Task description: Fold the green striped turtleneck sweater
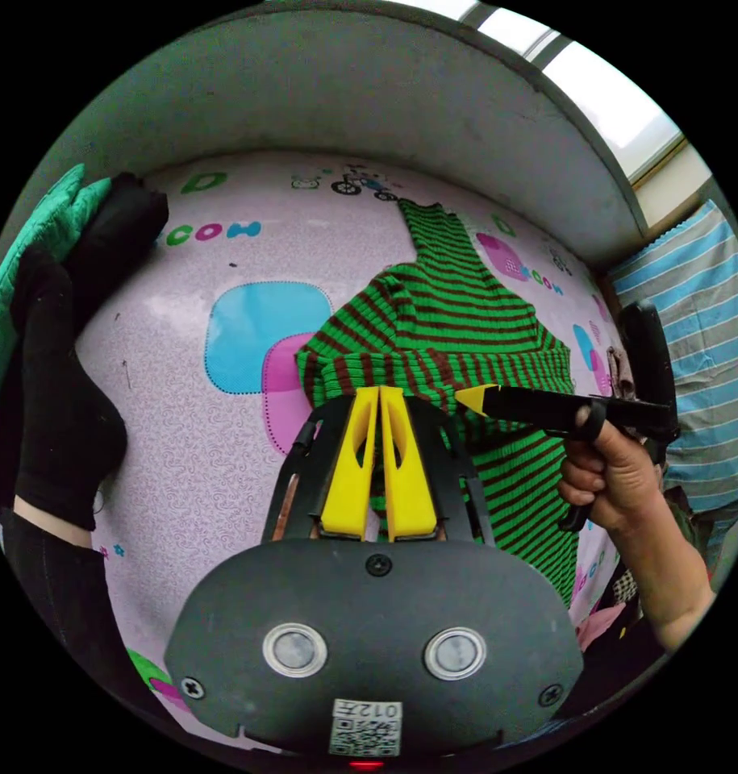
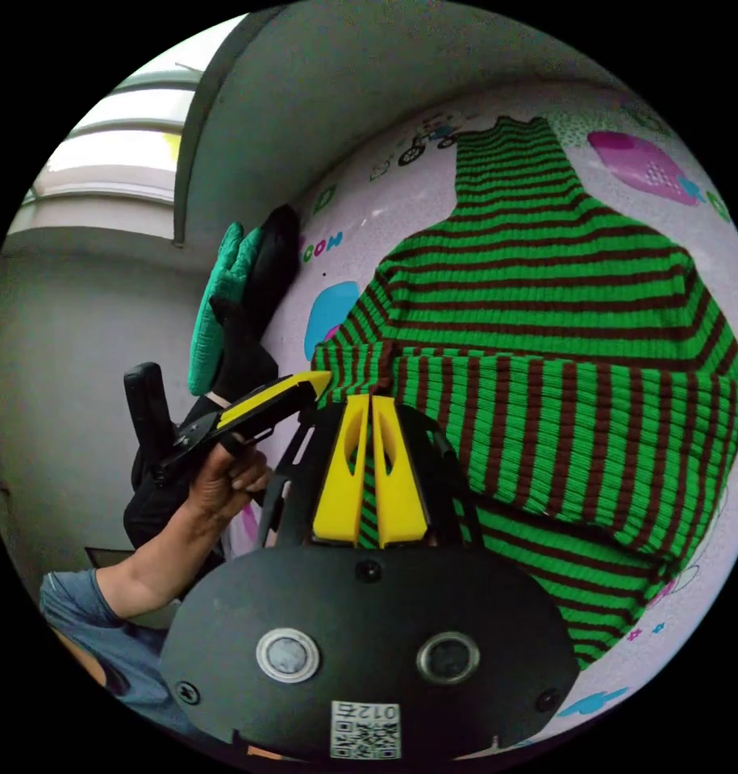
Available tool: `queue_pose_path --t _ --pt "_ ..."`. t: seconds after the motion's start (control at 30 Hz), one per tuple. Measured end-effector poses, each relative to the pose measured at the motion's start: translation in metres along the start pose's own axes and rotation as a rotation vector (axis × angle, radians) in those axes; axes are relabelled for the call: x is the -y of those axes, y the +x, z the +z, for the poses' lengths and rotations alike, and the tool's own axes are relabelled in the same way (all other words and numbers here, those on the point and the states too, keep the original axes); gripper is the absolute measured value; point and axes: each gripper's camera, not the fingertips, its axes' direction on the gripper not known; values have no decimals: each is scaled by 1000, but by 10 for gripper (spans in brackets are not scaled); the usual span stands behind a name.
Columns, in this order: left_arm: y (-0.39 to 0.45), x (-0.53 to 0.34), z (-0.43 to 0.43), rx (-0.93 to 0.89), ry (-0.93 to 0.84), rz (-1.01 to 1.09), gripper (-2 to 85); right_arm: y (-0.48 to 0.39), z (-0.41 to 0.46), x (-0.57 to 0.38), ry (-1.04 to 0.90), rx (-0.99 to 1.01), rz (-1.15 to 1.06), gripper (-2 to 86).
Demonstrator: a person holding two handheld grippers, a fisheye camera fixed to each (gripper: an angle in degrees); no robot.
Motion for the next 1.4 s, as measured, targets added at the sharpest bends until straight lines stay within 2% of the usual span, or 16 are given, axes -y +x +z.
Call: queue_pose_path --t 0.13,0.27,0.3,0.53,0.63,0.73,0.87,0.97,1.03,1.1,1.23,1.4 --pt "9 7 -14 2 45 27 5 -3 -20 -3 27 -78 -56 -6" --pt "17 15 16 89 -128 57 1 10 -4 -1 -86 -95 -31 -7" --pt "17 13 13 84 -72 62 0 12 0 -1 -106 -112 -24 -8" --pt "8 15 -6 7 -49 25 0 30 -20 -12 -50 -30 14 -5" --pt "12 24 -32 22 55 34 1 20 -37 -15 -6 -38 -30 -6" --pt "14 34 -27 44 25 26 1 11 -37 -11 18 -26 -49 -7" --pt "13 33 3 61 -107 18 0 11 -11 -11 -101 -139 -41 -8" --pt "10 34 -13 36 -58 0 1 10 -27 -14 -79 -102 -88 -8" --pt "14 49 -35 30 50 23 4 12 -47 -9 -40 -125 -114 -8" --pt "17 71 -39 -4 81 39 5 20 -69 4 -3 -181 -114 -7" --pt "31 142 -7 -15 -15 76 7 44 -110 50 50 -298 -49 1" --pt "38 200 37 -56 -71 42 11 65 -124 99 93 -330 22 39"
